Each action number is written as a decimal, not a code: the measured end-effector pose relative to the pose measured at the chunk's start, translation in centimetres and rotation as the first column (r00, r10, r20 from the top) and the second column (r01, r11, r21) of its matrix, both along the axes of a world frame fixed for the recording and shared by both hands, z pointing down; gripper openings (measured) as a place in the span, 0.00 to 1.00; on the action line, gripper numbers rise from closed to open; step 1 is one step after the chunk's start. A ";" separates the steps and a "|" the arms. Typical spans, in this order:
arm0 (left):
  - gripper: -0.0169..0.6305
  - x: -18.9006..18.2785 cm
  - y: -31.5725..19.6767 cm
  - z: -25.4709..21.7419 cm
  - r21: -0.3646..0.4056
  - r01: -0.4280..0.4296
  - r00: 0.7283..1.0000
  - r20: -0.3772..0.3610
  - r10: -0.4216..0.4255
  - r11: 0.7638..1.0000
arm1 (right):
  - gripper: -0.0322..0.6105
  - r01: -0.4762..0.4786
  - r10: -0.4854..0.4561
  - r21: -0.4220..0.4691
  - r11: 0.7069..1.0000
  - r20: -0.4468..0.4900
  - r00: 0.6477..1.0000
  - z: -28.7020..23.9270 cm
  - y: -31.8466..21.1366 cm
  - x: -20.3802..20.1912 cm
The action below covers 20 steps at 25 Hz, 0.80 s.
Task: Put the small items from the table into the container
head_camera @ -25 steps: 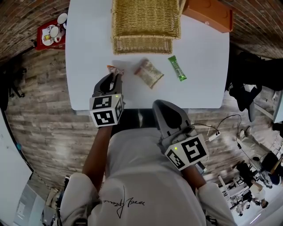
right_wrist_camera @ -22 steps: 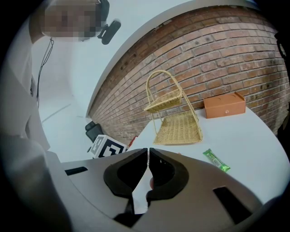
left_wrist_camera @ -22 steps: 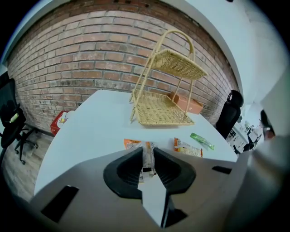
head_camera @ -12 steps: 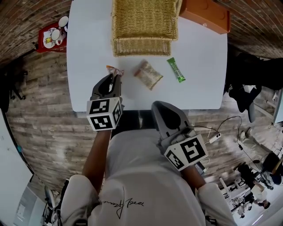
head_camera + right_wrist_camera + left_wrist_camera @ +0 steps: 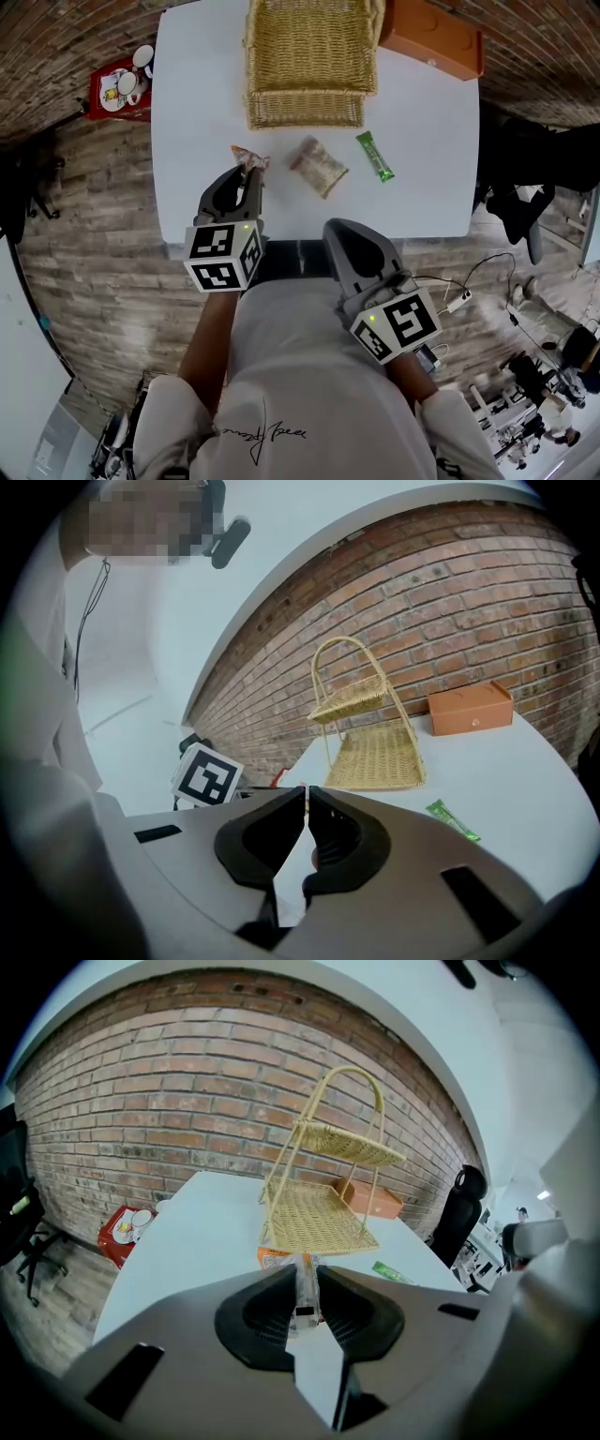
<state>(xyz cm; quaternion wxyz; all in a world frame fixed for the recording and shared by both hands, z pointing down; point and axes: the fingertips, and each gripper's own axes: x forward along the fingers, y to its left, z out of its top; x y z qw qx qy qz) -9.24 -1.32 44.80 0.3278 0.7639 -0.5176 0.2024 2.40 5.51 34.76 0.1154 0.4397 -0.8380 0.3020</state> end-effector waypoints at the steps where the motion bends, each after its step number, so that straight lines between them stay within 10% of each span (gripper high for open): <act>1: 0.13 0.1 -0.1 -0.4 0.007 -0.002 1.000 -0.009 0.002 1.000 | 0.09 -0.001 0.001 0.004 1.000 0.000 1.000 -0.1 -0.1 0.0; 20: 0.13 1.1 -1.7 -7.7 0.136 -0.061 0.995 -0.065 0.071 0.989 | 0.08 -0.026 0.024 0.064 0.998 0.022 0.999 -1.8 -1.1 -0.2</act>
